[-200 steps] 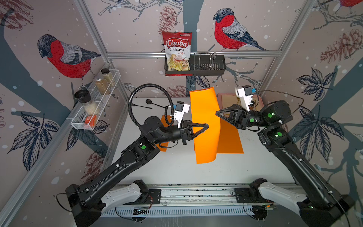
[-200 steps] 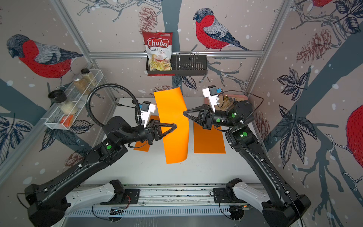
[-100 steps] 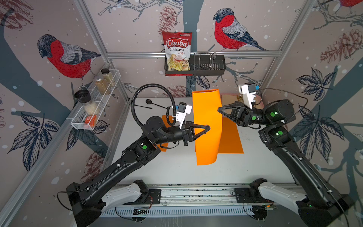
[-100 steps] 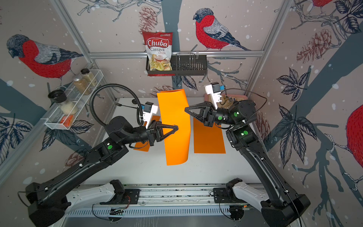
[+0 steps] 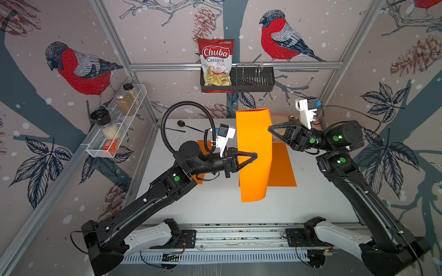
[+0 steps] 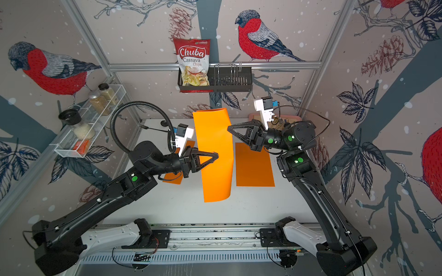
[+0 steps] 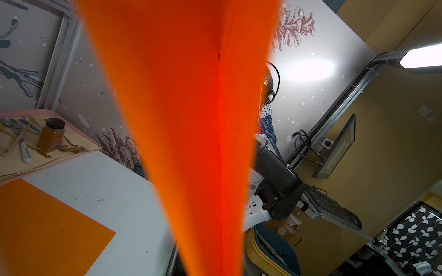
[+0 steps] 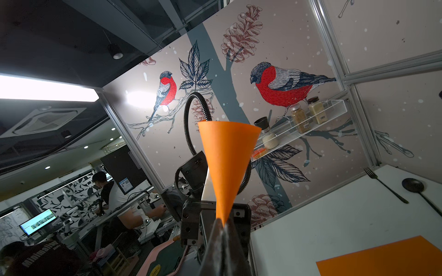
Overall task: Fold the rectangular paper in half along the long edge
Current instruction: Fold the paper.
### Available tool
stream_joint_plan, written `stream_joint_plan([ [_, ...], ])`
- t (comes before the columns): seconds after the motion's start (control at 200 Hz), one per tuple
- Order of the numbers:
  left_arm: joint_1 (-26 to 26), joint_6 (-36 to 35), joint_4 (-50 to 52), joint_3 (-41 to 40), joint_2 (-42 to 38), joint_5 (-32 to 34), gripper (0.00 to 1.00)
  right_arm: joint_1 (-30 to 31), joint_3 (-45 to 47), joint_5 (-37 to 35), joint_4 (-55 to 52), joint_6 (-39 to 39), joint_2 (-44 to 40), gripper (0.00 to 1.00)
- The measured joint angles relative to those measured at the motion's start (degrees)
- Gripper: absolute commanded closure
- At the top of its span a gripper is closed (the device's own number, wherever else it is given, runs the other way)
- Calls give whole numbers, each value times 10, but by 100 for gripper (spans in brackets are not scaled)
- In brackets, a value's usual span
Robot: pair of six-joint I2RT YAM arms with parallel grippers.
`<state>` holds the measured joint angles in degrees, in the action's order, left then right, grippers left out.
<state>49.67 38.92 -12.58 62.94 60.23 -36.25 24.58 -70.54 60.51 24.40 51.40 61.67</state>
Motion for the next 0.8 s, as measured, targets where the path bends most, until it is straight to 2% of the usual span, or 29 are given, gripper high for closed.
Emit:
stream_joint_plan([
  [0.085, 2, 0, 0, 1, 1, 2, 100, -3, 0, 3, 4, 11, 0, 91],
  [0.165, 4, -1, 1, 1, 2, 2, 100, -7, -3, 2, 9, 10, 2, 100],
  [0.26, 5, -2, 2, 2, 3, 3, 100, -9, -3, 1, 21, 16, 3, 100],
  [0.295, 6, -2, 2, 3, 3, 3, 100, -9, -3, 1, 23, 16, 3, 92],
  [0.325, 7, -2, 2, 3, 4, 3, 100, -10, -3, 2, 25, 16, 3, 90],
  [0.395, 8, -2, 3, 4, 4, 1, 100, -11, -5, -1, 29, 25, 5, 97],
  [0.445, 10, -3, 4, 4, 4, 1, 100, -13, -5, -1, 32, 26, 6, 98],
  [0.485, 11, -3, 4, 4, 4, 2, 100, -13, -6, -1, 34, 28, 6, 94],
  [0.52, 12, -3, 4, 4, 4, 2, 100, -14, -6, -1, 35, 29, 6, 85],
  [0.545, 12, -3, 4, 4, 4, 2, 100, -14, -6, -1, 35, 29, 7, 84],
  [0.645, 15, -4, 11, 4, 5, -2, 100, -17, -9, -5, 50, 30, 10, 100],
  [0.715, 16, -4, 13, 4, 5, -5, 100, -17, -9, -7, 56, 40, 11, 100],
  [0.765, 17, -4, 13, 4, 5, -6, 100, -17, -9, -7, 58, 40, 12, 91],
  [0.8, 17, -4, 13, 4, 5, -7, 100, -17, -10, -7, 60, 40, 13, 90],
])
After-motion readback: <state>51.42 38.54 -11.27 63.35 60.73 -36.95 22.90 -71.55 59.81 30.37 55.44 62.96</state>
